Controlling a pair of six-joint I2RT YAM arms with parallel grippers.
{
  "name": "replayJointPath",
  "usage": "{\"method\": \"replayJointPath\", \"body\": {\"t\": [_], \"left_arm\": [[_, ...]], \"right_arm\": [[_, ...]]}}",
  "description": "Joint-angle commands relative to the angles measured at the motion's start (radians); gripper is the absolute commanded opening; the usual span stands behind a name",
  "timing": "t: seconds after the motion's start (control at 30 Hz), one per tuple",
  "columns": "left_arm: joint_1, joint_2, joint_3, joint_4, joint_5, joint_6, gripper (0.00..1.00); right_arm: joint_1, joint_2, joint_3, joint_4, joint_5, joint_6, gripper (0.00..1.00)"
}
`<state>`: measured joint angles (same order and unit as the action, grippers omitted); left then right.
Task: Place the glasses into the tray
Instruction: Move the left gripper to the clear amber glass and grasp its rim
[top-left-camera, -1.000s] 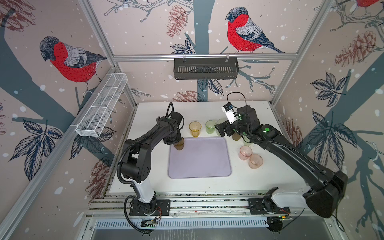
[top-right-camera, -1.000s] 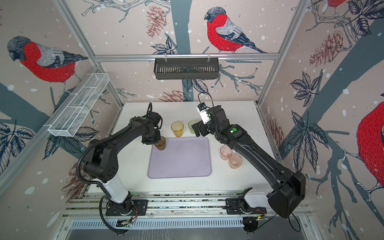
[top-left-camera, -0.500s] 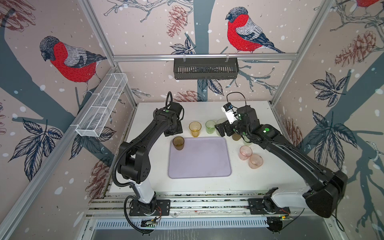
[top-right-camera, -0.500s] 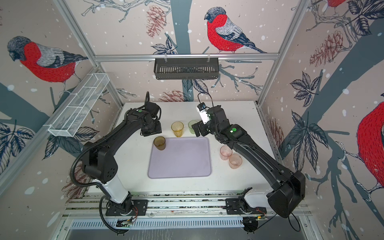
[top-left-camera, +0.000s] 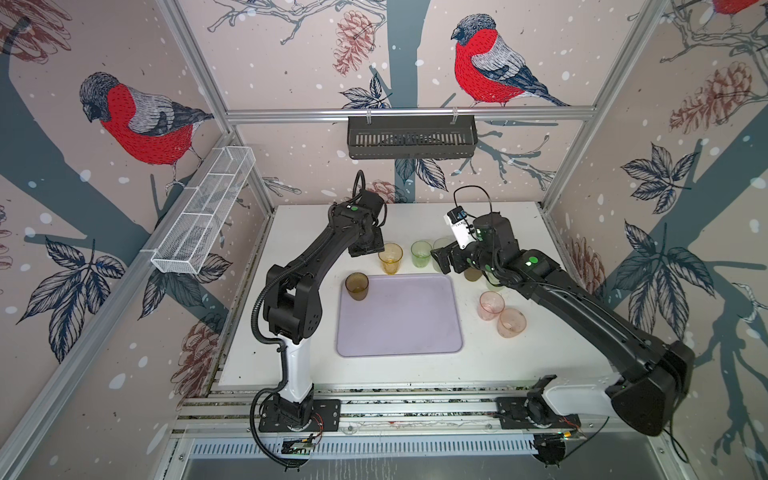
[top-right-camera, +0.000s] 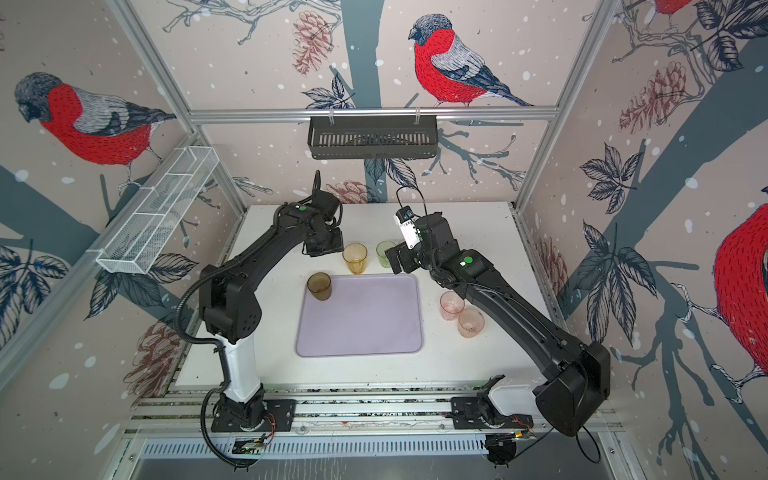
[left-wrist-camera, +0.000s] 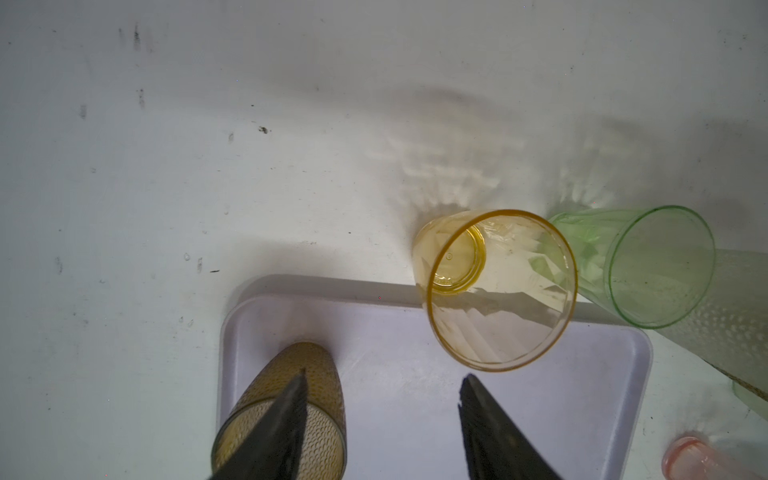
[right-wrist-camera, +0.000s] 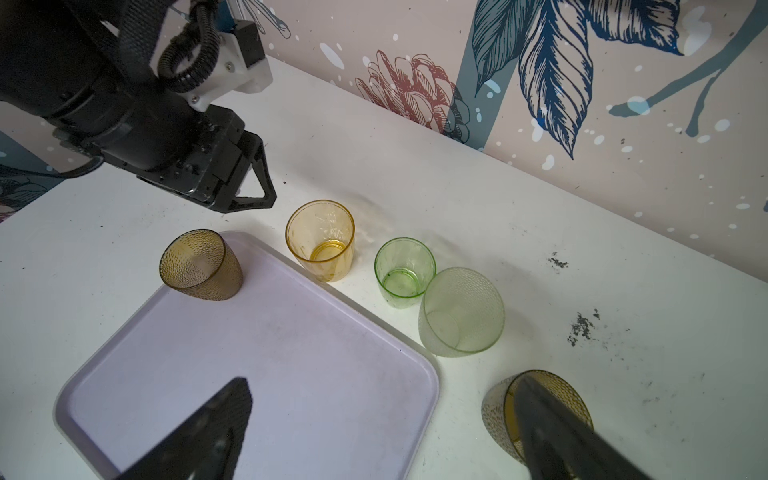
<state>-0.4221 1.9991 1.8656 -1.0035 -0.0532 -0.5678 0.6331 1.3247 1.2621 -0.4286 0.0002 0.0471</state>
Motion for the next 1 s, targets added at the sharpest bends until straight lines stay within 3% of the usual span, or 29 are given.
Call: {"method": "replayJointPath", "body": {"t": [0.0, 0.47, 0.97], "left_arm": [[-0.007, 0.034, 0.033, -0.029, 0.005, 0.004, 0.58], [-0.011, 0.146, 0.085, 0.001, 0.004, 0.009, 0.49], [-0.012, 0.213, 0.139, -0.006, -0.014, 0.015, 0.32]], "right_arm": [[-0.001, 0.005, -0.004, 0.030, -0.001, 0.004, 0.99], [-0.003, 0.028, -0.010, 0.027, -0.006, -0.003, 1.00], [-0.002, 0.021, -0.053, 0.040, -0.017, -0.013, 1.00]]}}
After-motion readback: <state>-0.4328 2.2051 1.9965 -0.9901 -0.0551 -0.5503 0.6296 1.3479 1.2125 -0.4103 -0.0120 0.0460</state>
